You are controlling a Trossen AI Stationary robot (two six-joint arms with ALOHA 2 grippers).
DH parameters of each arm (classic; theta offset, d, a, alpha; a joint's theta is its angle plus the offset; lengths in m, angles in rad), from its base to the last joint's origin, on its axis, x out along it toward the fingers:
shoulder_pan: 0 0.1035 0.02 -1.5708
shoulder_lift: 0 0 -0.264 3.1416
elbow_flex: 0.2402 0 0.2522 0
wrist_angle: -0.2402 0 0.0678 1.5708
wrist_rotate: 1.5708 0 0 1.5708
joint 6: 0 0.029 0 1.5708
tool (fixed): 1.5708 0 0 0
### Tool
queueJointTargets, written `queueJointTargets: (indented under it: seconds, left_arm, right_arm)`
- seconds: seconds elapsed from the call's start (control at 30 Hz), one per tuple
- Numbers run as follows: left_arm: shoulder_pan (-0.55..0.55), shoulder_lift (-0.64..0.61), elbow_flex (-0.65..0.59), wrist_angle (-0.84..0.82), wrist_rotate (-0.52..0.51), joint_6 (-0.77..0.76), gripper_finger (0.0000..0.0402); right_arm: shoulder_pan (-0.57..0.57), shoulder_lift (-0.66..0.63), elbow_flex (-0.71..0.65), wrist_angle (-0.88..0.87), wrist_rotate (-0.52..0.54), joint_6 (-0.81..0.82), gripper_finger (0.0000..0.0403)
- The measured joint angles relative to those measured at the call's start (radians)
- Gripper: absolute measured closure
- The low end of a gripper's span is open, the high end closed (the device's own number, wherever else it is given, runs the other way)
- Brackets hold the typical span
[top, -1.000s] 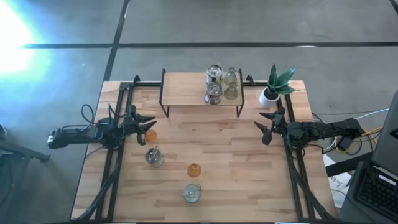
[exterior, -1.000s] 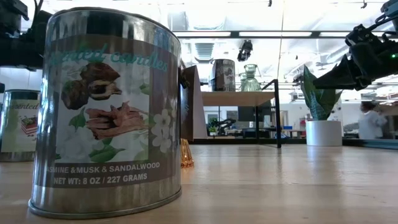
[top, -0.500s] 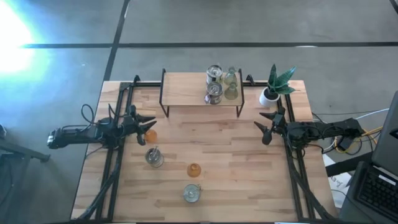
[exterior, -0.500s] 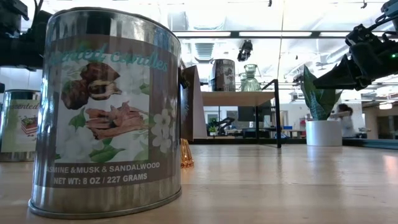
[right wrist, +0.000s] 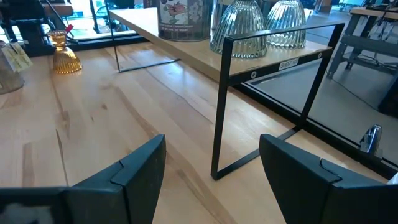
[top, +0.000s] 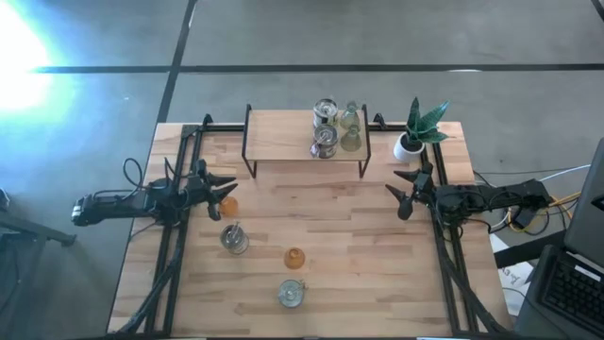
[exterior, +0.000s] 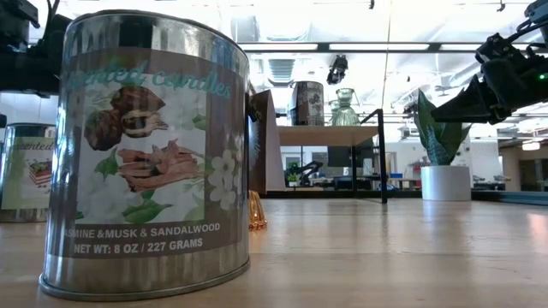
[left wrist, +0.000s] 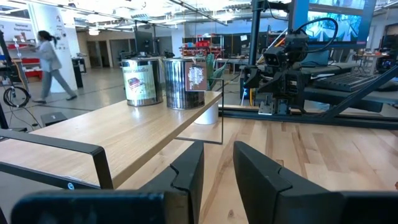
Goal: Pick & Place candle stick holders
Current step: Put the brown scented candle on the shelf
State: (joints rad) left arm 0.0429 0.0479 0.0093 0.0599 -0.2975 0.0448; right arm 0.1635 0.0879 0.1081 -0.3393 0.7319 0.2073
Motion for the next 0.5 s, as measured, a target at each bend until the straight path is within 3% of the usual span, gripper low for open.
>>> queueJointTargets:
  seconds: [0.2, 0.37, 0.5]
  left_arm:
    - [0.0, 0.0, 0.0, 0.012, 0.0, -0.002, 0.031]
    - [0.0, 0.0, 0.001, 0.202, 0.004, -0.04, 0.031]
    - [0.0, 0.0, 0.054, 0.227, -0.019, -0.052, 0.031]
  right_arm:
    - [0.0, 0.0, 0.0, 0.0, 0.0, 0.001, 0.0152]
    - [0.0, 0.0, 0.0, 0.0, 0.0, 0.001, 0.0152]
    - [0.0, 0.0, 0.0, 0.0, 0.0, -0.001, 0.0152]
